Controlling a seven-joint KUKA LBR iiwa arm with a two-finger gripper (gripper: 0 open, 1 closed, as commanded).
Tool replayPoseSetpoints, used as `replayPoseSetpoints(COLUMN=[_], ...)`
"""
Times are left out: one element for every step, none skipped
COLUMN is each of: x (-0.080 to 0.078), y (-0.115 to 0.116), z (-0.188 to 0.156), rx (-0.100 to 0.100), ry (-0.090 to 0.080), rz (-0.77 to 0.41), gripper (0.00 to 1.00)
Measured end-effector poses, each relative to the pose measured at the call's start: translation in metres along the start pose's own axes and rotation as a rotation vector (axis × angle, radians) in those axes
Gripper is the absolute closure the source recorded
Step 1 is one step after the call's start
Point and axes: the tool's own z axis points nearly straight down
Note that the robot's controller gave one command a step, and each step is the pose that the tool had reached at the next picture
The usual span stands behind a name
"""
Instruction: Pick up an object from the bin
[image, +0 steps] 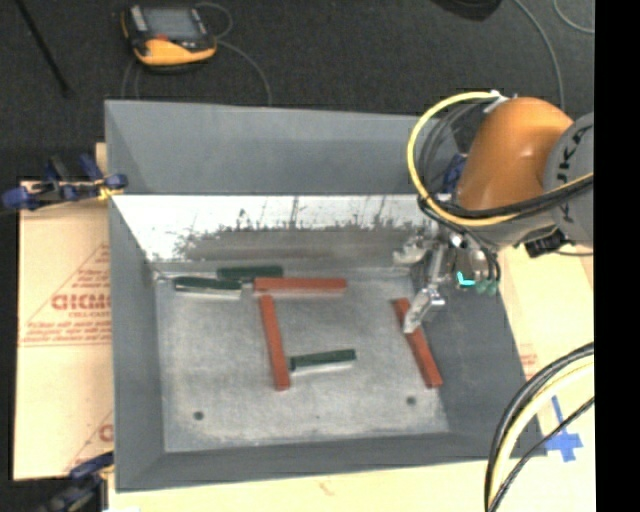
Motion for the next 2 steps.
replayPoseSetpoints(x=[-0.002,-0.009], y=[0.0,0.026], z=[-0.005,0.032], rx=[0.001,0.003], ry=[-0.008,-0.014], rz=[-0.002,-0.067], gripper=[0.0,0.0])
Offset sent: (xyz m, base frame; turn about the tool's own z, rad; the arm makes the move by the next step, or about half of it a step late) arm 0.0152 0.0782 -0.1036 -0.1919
